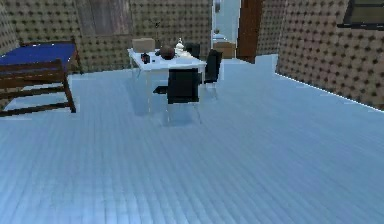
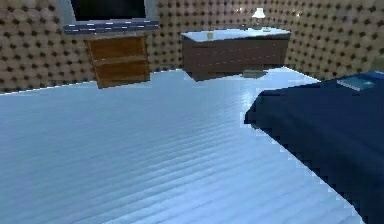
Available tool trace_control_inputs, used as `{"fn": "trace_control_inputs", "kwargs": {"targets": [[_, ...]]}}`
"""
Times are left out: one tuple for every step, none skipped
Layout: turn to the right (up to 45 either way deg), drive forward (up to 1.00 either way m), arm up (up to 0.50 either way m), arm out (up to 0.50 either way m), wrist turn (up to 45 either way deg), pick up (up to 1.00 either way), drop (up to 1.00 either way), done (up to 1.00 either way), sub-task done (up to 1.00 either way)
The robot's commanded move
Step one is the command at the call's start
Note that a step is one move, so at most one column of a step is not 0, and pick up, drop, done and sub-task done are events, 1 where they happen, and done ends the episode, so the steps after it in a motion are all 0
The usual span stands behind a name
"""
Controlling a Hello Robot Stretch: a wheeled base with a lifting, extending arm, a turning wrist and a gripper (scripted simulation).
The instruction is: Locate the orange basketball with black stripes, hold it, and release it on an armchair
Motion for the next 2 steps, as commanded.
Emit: {"fn": "trace_control_inputs", "kwargs": {"targets": [[15.0, 0.00, 0.00, 0.00, 0.0, 0.00, 0.00, 0.00, 0.00], [3.0, 0.00, 0.00, 0.00, 0.0, 0.00, 0.00, 0.00, 0.00]]}}
